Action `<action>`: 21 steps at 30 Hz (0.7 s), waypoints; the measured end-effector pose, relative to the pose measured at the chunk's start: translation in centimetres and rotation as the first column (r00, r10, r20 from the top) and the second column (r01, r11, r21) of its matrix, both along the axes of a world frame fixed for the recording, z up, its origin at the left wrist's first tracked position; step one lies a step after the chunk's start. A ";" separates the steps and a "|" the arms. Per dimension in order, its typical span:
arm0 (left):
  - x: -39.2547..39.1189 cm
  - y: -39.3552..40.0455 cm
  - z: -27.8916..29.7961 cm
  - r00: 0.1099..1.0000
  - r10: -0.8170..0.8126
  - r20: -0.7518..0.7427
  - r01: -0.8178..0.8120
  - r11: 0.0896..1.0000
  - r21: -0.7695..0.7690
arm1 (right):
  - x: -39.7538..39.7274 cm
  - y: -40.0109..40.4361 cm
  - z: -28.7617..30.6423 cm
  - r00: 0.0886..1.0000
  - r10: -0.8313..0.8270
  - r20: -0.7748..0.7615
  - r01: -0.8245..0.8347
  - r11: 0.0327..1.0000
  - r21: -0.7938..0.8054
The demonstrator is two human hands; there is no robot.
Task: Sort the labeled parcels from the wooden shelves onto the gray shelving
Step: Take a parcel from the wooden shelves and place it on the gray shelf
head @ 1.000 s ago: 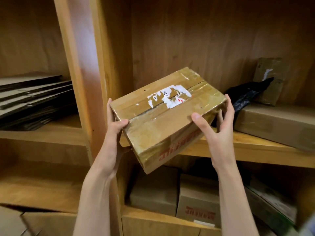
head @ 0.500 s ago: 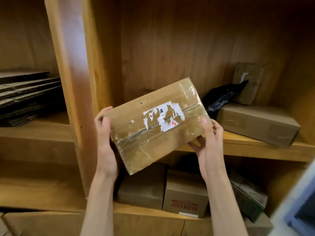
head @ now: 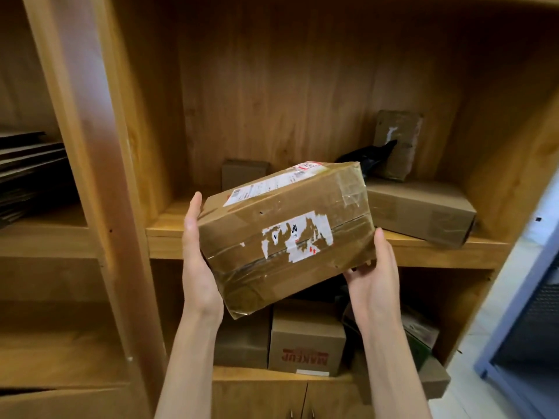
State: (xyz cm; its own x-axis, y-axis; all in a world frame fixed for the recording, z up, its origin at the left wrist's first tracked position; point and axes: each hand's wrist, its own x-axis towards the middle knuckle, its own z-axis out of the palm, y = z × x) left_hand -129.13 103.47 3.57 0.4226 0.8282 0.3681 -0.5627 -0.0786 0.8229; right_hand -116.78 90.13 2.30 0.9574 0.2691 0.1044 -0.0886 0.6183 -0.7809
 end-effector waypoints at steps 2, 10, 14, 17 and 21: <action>-0.1 -0.2 0.0 1.000 -0.005 0.013 0.005 1.000 -0.023 | -0.1 -0.3 -0.1 1.000 -0.005 0.001 0.005 1.000 0.008; -0.7 0.1 -0.6 0.963 -0.265 -0.039 0.224 0.877 -0.424 | 0.4 -1.0 0.2 0.996 -0.030 0.082 0.028 0.999 0.023; -1.2 0.3 -1.5 0.898 -0.423 -0.124 0.330 0.832 -0.447 | 0.8 -1.2 0.4 0.994 -0.008 0.105 0.001 0.998 0.063; -1.1 0.4 -2.0 0.894 -0.426 -0.138 0.331 0.837 -0.435 | 1.3 -1.0 0.2 0.995 0.008 0.104 -0.010 1.000 0.019; -0.9 1.0 -1.8 0.954 -0.273 -0.128 0.203 0.896 -0.396 | 1.3 -0.5 1.1 0.995 0.072 0.066 -0.062 0.987 -0.146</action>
